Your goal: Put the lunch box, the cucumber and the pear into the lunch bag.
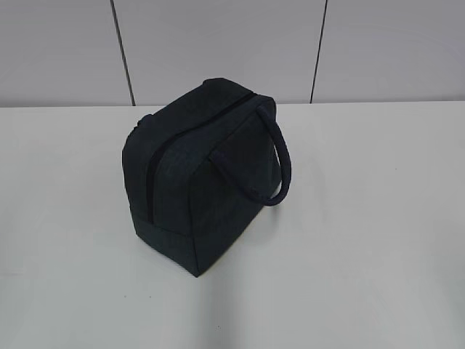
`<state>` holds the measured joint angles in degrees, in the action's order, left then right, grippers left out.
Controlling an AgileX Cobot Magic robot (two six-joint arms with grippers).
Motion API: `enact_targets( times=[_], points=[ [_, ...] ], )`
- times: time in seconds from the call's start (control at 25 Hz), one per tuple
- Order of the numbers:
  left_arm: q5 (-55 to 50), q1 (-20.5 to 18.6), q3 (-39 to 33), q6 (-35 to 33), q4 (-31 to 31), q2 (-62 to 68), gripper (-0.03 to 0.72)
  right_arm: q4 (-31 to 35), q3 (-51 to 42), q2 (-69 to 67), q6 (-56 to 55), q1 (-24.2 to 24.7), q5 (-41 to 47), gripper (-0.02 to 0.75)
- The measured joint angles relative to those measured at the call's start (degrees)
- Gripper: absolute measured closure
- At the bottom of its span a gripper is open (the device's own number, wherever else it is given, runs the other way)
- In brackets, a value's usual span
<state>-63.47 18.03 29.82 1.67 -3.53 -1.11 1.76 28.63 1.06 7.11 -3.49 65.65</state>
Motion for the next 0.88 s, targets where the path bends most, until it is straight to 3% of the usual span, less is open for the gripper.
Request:
enact_targets(
  times=[0.16, 0.24, 0.88],
  points=[
    [0.00, -11.52, 0.00, 0.00, 0.00, 0.00, 0.470, 0.00, 0.00, 0.00, 0.00, -0.81, 0.00, 0.449],
    [0.00, -13.79, 0.00, 0.00, 0.00, 0.00, 0.470, 0.00, 0.00, 0.00, 0.00, -0.81, 0.00, 0.449],
    [0.00, -13.51, 0.00, 0.00, 0.05, 0.00, 0.470, 0.00, 0.00, 0.00, -0.08, -0.81, 0.00, 0.449]
  ],
)
